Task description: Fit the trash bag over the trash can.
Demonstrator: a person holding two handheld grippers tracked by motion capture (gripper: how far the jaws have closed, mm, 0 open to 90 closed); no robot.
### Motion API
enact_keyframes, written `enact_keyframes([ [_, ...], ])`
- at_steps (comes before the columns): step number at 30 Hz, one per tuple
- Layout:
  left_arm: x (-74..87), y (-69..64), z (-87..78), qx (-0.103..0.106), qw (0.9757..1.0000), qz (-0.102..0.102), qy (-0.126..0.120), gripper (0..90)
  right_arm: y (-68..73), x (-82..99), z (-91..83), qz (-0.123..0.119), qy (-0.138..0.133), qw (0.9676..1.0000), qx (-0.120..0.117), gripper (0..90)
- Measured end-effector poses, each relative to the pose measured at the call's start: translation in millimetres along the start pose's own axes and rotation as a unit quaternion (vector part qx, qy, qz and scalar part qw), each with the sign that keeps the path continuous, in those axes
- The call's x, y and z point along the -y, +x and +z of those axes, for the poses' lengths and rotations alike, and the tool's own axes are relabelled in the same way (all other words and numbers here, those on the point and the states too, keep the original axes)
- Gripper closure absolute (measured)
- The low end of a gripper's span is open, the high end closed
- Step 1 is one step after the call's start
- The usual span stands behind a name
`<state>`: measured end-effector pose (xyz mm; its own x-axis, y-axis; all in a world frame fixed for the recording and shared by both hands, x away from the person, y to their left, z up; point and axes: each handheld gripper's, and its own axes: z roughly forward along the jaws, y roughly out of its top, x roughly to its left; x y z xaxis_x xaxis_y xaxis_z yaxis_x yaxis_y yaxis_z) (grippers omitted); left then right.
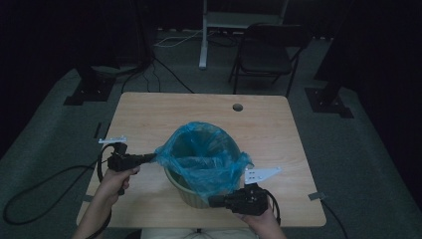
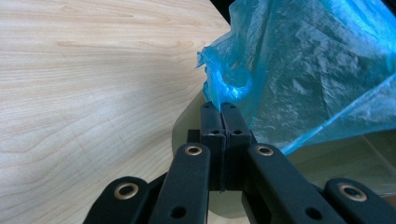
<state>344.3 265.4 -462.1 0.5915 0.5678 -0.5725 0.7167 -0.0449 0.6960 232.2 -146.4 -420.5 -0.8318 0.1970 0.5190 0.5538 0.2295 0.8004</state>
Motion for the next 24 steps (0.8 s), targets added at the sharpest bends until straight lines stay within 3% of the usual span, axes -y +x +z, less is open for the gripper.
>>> enact_keyframes([
  [5,3.3,1.7,4.1,0.002,1.0,-0.004,0.005,90.0,-12.8,17.8,11.7,0.013,0.013,0.9993,0.032,90.0],
  [7,4.4,2.3,7.6,-0.022,0.9996,0.003,0.017,90.0,-23.5,32.4,20.4,0.016,0.024,0.9978,0.059,90.0],
  [8,4.4,2.3,7.6,-0.022,0.9996,0.003,0.017,90.0,-23.5,32.4,20.4,0.016,0.024,0.9978,0.059,90.0],
  [9,5.5,5.2,10.0,-0.026,0.9994,0.0,0.024,90.0,-31.6,39.9,23.5,0.02,0.034,0.9961,0.079,90.0],
  [10,7.6,9.6,14.3,-0.055,0.9979,0.001,0.034,90.0,-38.0,44.3,24.5,0.032,0.037,0.9954,0.082,90.0],
  [11,7.6,9.6,14.3,-0.055,0.9979,0.001,0.034,90.0,-44.8,48.5,24.8,0.047,0.04,0.9944,0.086,90.0],
  [14,13.1,21.2,20.8,-0.075,0.9963,-0.012,0.04,90.0,-64.6,61.3,22.6,0.082,0.051,0.9898,0.105,89.9],
  [17,16.0,25.5,23.2,-0.071,0.9965,-0.022,0.04,90.0,-71.0,67.7,18.9,0.086,0.056,0.9871,0.123,85.4],
  [18,18.3,27.2,25.1,-0.068,0.9965,-0.024,0.041,90.0,-73.9,72.9,11.9,0.108,0.052,0.9849,0.126,80.7],
  [20,20.0,27.0,26.6,-0.064,0.997,-0.023,0.039,90.0,-77.7,78.4,2.5,0.122,0.042,0.9829,0.131,69.1],
  [24,20.1,24.7,27.1,-0.065,0.997,-0.018,0.038,90.0,-88.1,86.5,-25.4,0.158,0.029,0.972,0.171,58.9],
])
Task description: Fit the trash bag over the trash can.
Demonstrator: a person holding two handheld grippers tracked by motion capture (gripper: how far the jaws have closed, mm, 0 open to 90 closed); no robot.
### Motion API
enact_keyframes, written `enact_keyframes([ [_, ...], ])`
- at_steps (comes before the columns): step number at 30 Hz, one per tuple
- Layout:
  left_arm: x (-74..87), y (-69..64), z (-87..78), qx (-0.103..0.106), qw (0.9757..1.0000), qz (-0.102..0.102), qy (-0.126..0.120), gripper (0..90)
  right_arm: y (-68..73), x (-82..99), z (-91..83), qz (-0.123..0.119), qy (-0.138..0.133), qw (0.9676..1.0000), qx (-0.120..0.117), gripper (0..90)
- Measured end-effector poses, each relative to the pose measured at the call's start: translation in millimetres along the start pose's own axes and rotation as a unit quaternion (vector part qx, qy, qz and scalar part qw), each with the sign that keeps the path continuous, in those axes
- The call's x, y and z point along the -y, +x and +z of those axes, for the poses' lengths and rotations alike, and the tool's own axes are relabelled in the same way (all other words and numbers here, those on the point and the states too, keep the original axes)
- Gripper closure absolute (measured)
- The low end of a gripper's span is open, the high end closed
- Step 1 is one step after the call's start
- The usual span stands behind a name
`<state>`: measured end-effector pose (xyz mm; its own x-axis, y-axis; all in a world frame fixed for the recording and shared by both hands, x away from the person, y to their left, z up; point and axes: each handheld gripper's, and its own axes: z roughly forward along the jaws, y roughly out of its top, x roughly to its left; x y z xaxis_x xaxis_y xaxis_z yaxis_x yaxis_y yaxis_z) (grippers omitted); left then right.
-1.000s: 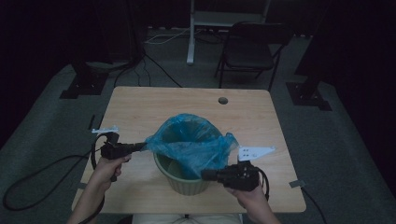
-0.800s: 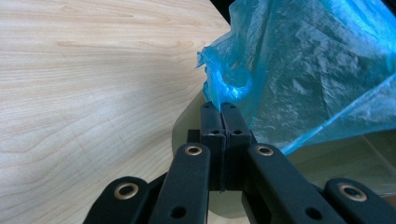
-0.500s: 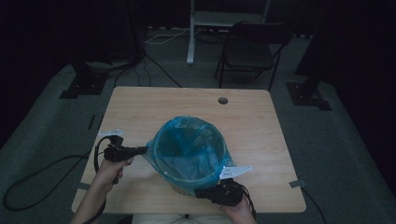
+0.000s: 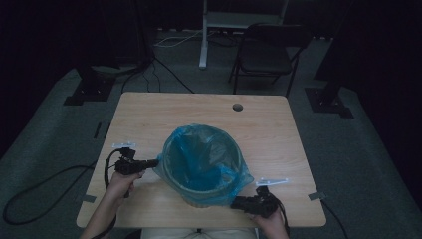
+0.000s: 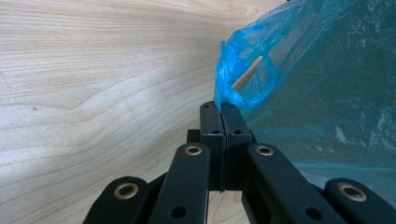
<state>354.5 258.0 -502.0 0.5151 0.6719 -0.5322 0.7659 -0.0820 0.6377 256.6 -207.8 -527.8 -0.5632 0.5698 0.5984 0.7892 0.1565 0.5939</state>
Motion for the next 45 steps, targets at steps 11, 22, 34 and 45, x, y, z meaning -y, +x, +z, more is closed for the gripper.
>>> enact_keyframes([
  [11,-0.5,-2.8,-2.0,0.001,1.0,0.005,-0.006,90.0,-2.0,-39.1,-96.1,-0.003,-0.147,0.9885,0.038,49.1],
  [22,-1.5,-5.6,0.1,0.01,0.9999,0.006,-0.005,90.0,24.0,-69.1,-62.6,-0.075,-0.083,0.9938,0.005,70.3],
  [34,1.2,-0.6,14.8,-0.02,0.9993,0.009,0.03,90.0,-33.5,-65.6,-4.0,-0.023,0.013,0.9957,0.089,85.0],
  [45,3.1,-7.5,-1.4,-0.057,0.9964,0.059,-0.021,29.3,-40.7,-74.4,-29.0,-0.003,-0.054,0.9939,0.096,37.9],
])
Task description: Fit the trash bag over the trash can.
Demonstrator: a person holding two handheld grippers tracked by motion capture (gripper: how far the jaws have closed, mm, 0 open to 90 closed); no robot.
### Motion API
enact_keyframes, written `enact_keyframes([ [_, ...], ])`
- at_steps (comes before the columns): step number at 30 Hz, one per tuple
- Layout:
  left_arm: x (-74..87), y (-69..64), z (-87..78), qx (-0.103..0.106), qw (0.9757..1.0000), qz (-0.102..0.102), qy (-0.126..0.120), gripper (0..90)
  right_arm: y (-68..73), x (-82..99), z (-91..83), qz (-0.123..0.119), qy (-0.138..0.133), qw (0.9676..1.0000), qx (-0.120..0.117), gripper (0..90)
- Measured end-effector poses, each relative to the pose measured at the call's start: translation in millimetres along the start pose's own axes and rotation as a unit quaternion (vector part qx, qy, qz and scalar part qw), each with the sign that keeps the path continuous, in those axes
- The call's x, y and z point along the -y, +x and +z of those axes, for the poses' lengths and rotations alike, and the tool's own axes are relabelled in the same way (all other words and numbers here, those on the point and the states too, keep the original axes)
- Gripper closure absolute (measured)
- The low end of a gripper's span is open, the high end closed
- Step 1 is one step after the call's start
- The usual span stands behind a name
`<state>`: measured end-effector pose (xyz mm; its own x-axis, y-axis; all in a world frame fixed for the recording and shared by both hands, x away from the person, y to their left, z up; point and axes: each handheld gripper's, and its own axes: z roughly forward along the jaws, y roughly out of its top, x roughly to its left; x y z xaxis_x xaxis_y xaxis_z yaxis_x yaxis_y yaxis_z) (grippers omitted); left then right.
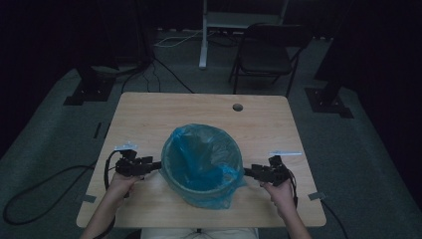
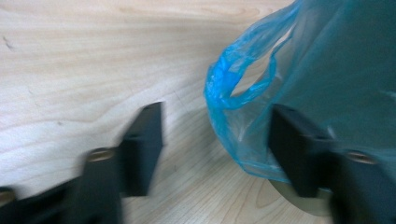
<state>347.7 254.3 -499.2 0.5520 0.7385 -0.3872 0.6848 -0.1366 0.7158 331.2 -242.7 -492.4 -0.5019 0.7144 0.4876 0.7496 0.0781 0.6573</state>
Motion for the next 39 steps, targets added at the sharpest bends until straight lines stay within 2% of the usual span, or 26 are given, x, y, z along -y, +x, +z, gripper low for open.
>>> enact_keyframes([
  [1,0.2,-1.6,-2.9,-0.004,1.0,0.005,-0.006,29.3,-1.3,-2.7,-5.5,0.003,-0.01,0.9999,0.003,34.9],
  [2,0.1,-2.7,-4.8,-0.01,0.9999,0.006,-0.008,16.1,-3.7,-7.5,-15.0,0.012,-0.029,0.9995,0.009,27.7],
  [4,0.2,-4.1,-7.5,-0.01,0.9999,0.012,-0.003,8.6,-5.2,-11.7,-22.9,0.018,-0.049,0.9985,0.013,23.5],
  [5,1.5,-5.5,-10.5,-0.02,0.9995,0.019,-0.014,8.3,-5.5,-13.7,-26.1,0.019,-0.058,0.9981,0.012,21.5],
  [6,1.5,-5.5,-10.5,-0.02,0.9995,0.019,-0.014,0.1,-5.5,-13.7,-26.1,0.019,-0.058,0.9981,0.012,21.5],
  [8,3.1,-5.3,-13.3,-0.017,0.9996,0.017,-0.016,0.1,-5.6,-16.5,-30.1,0.011,-0.068,0.9976,0.011,17.7],
  [10,6.3,-5.8,-19.8,-0.028,0.9984,0.025,-0.042,0.1,-6.2,-19.5,-31.4,0.008,-0.08,0.9967,0.004,15.6],
  [13,9.0,-6.3,-26.3,-0.037,0.9969,0.029,-0.063,0.2,-6.7,-23.7,-31.6,0.011,-0.095,0.9954,0.002,15.7],
  [16,11.6,-6.7,-29.8,-0.034,0.9964,0.036,-0.069,0.2,-4.2,-28.7,-33.1,0.007,-0.103,0.9946,-0.002,15.7],
  [19,21.3,-10.6,-38.0,-0.057,0.9915,0.063,-0.098,0.2,7.7,-45.7,-37.4,-0.019,-0.138,0.9898,-0.029,15.7],
  [20,21.3,-10.6,-38.0,-0.057,0.9915,0.063,-0.098,0.3,7.7,-45.7,-37.4,-0.019,-0.138,0.9898,-0.029,15.7],
  [22,26.5,-11.5,-41.8,-0.053,0.9897,0.071,-0.113,0.3,15.2,-57.2,-38.0,-0.031,-0.156,0.986,-0.051,15.7],
  [23,31.6,-11.8,-44.4,-0.062,0.9876,0.072,-0.125,0.3,24.5,-69.9,-37.3,-0.044,-0.166,0.9822,-0.075,15.7],
  [24,31.6,-11.8,-44.4,-0.062,0.9876,0.072,-0.125,0.3,24.5,-69.9,-37.3,-0.044,-0.166,0.9822,-0.075,15.7],
  [25,33.7,-11.4,-45.1,-0.065,0.9871,0.071,-0.128,0.3,30.3,-76.3,-36.8,-0.051,-0.171,0.9803,-0.083,15.7],
  [26,36.3,-11.4,-45.9,-0.074,0.9854,0.072,-0.135,0.3,36.4,-82.6,-36.0,-0.061,-0.177,0.9777,-0.096,15.7],
  [27,38.9,-10.5,-47.1,-0.076,0.9839,0.077,-0.142,0.3,50.3,-94.8,-33.7,-0.077,-0.18,0.9737,-0.116,15.7],
  [28,41.7,-9.5,-47.8,-0.074,0.9826,0.079,-0.151,0.3,50.3,-94.8,-33.7,-0.077,-0.18,0.9737,-0.116,15.7],
  [29,47.7,-7.6,-48.1,-0.089,0.9789,0.088,-0.161,0.3,66.5,-107.0,-30.4,-0.101,-0.175,0.9724,-0.117,15.7],
  [30,47.7,-7.6,-48.1,-0.089,0.9789,0.088,-0.161,0.3,74.5,-112.9,-28.3,-0.113,-0.169,0.9712,-0.124,15.7],
  [31,53.5,-5.9,-47.9,-0.097,0.977,0.093,-0.166,0.3,82.4,-118.3,-25.8,-0.123,-0.165,0.9694,-0.134,15.7],
  [32,55.9,-5.0,-47.7,-0.105,0.9762,0.094,-0.165,0.3,90.3,-123.3,-23.2,-0.131,-0.16,0.968,-0.143,15.7],
  [36,60.6,-2.5,-47.9,-0.107,0.9759,0.089,-0.168,0.3,119.9,-139.5,-10.4,-0.164,-0.129,0.9616,-0.178,15.7],
  [37,61.4,-1.7,-48.4,-0.106,0.9756,0.089,-0.17,0.3,119.9,-139.5,-10.4,-0.164,-0.129,0.9616,-0.178,15.7],
  [38,61.9,-1.4,-48.6,-0.106,0.9753,0.086,-0.174,0.3,132.8,-145.6,-3.5,-0.167,-0.117,0.9584,-0.2,15.7],
  [39,62.0,-0.8,-48.9,-0.106,0.9754,0.083,-0.174,0.2,139.2,-148.0,-0.3,-0.168,-0.111,0.9577,-0.206,15.7],
])
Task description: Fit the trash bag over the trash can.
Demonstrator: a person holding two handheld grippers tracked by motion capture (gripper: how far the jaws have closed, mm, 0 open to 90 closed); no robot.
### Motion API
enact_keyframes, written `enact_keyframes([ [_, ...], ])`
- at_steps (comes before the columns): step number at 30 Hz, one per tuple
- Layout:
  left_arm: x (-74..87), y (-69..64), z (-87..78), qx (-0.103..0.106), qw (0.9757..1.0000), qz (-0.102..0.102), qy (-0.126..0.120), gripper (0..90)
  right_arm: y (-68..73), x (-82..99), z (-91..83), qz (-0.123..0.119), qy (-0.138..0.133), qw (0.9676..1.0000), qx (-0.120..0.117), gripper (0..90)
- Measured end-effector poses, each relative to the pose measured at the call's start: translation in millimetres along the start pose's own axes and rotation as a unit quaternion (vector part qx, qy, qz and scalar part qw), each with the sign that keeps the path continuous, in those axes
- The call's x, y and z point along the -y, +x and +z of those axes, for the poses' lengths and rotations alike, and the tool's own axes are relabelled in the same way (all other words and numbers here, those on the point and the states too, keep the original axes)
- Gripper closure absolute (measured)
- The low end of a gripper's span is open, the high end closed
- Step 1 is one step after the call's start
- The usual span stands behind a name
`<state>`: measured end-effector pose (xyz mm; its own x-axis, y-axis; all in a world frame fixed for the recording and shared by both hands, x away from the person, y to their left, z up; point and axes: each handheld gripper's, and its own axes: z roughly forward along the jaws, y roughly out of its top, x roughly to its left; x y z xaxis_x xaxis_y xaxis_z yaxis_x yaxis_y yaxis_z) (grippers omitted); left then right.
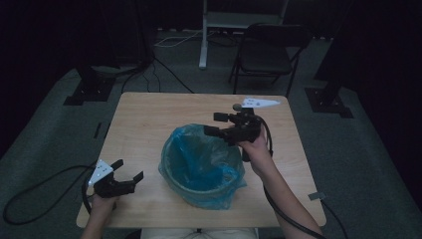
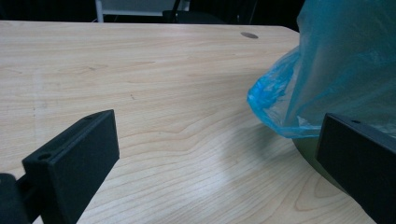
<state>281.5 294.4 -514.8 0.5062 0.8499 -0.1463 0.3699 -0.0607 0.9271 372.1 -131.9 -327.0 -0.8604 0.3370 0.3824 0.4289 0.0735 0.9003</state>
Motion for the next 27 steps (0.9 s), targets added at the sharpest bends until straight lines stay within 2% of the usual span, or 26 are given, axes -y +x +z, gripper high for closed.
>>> enact_keyframes([
  [1,0.0,0.6,-0.5,0.0,1.0,-0.001,-0.001,0.2,0.0,0.0,0.0,0.0,0.0,1.0,0.0,15.7],
  [2,0.5,1.7,-1.1,-0.001,1.0,-0.005,-0.006,0.3,6.4,-4.9,11.6,0.002,0.014,0.9998,-0.011,15.7],
  [5,0.8,2.2,-1.2,-0.002,1.0,-0.006,-0.005,0.3,9.6,-6.7,17.5,0.0,0.023,0.9996,-0.018,15.7],
  [6,0.9,2.3,-1.5,-0.003,1.0,-0.005,-0.005,0.3,15.9,-8.9,30.0,0.004,0.043,0.9986,-0.032,15.7],
  [8,0.7,2.6,-2.4,-0.001,1.0,-0.004,-0.007,0.2,21.5,-9.3,40.8,-0.006,0.065,0.9972,-0.036,15.7],
  [11,0.0,2.6,-3.2,-0.005,0.9999,-0.002,-0.009,0.3,27.3,-7.2,56.7,-0.027,0.101,0.9942,-0.022,15.8],
  [13,-0.2,2.9,-3.8,-0.005,0.9999,-0.002,-0.012,0.3,26.7,-4.0,68.2,-0.04,0.136,0.9899,-0.008,15.7],
  [15,-0.3,3.0,-4.2,-0.007,0.9999,-0.002,-0.013,0.3,22.2,0.8,79.9,-0.035,0.172,0.9844,0.003,15.8],
  [16,-0.3,3.0,-4.2,-0.007,0.9999,-0.002,-0.013,0.3,22.2,0.8,79.9,-0.035,0.172,0.9844,0.003,15.8],
  [17,-0.3,3.0,-4.6,-0.006,0.9999,-0.002,-0.013,0.3,19.1,3.5,85.5,-0.032,0.189,0.9815,0.005,15.8],
  [18,-0.4,3.0,-4.8,-0.007,0.9999,0.0,-0.014,0.3,13.2,8.8,96.1,-0.025,0.229,0.9732,0.011,15.8],
  [20,-0.4,3.2,-5.0,-0.006,0.9999,0.0,-0.014,0.3,8.0,13.9,104.9,-0.026,0.263,0.9641,0.023,15.8],
  [23,-0.5,3.4,-5.6,-0.008,0.9999,0.003,-0.013,0.3,2.5,21.8,114.7,-0.037,0.323,0.9445,0.05,15.9],
  [26,-0.4,3.5,-5.5,-0.009,0.9998,0.001,-0.016,0.3,-4.4,29.0,120.8,-0.046,0.354,0.9296,0.091,15.9],
  [27,-0.3,3.5,-5.6,-0.008,0.9998,0.0,-0.018,0.3,-6.6,30.8,122.2,-0.056,0.358,0.9254,0.11,20.1],
])
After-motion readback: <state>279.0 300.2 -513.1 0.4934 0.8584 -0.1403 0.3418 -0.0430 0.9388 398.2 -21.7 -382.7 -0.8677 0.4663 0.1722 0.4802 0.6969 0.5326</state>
